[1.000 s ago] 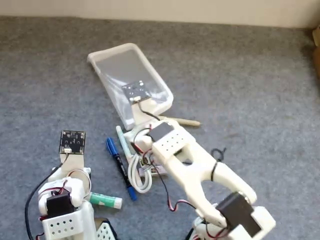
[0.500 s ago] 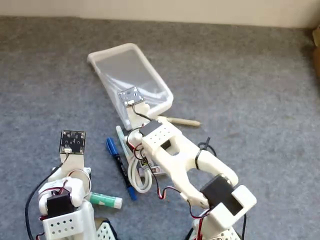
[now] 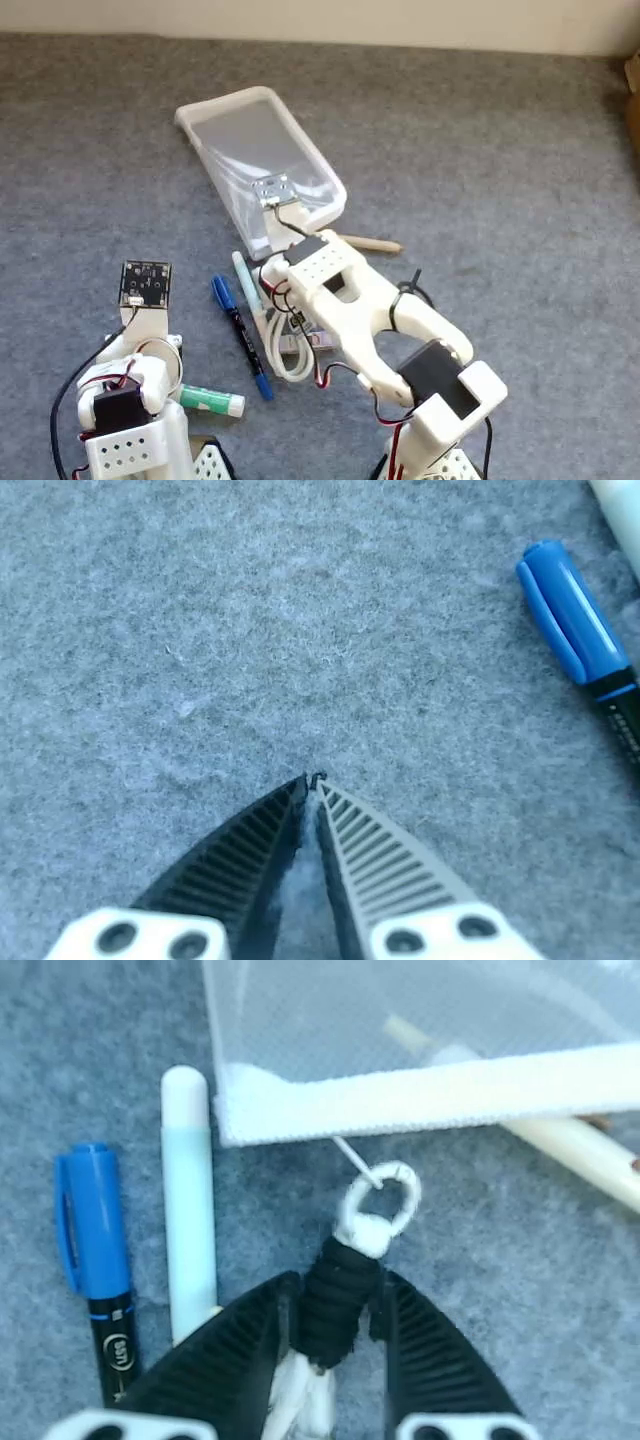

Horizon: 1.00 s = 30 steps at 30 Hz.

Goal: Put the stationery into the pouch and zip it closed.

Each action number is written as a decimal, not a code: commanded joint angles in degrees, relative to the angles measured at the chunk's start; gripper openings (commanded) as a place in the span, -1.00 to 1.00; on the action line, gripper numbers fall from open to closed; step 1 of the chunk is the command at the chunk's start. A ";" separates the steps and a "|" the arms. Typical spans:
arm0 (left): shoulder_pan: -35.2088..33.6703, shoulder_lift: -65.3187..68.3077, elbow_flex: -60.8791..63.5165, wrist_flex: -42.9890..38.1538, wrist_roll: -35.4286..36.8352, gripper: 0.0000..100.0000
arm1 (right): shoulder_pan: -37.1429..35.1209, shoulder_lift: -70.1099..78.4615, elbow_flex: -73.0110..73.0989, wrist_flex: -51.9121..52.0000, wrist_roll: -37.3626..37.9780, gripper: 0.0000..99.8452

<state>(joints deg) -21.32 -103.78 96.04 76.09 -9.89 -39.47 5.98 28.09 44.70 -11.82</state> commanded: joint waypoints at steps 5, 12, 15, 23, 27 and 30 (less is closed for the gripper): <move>0.13 -0.57 1.01 0.26 0.70 -0.93 | 1.01 -0.92 -3.47 1.63 0.53 -0.99; 0.13 -0.57 1.01 0.26 0.70 -0.93 | 2.15 -1.01 -9.63 9.45 5.10 -0.99; 0.13 -0.57 1.01 0.26 0.70 -0.93 | 2.51 -3.03 -9.54 9.71 5.36 -0.99; 0.13 -0.57 1.01 0.26 0.70 -0.93 | 2.42 -19.56 2.33 5.05 7.82 -0.99; 0.13 -0.57 1.01 0.26 0.70 -0.93 | 2.07 -23.87 6.90 4.53 7.91 -0.99; 0.13 -0.57 1.01 0.26 0.70 -0.93 | 2.15 -26.24 8.13 4.53 7.91 -0.99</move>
<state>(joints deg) -21.32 -103.78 96.04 76.09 -9.89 -37.71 -15.12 36.44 50.68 -4.70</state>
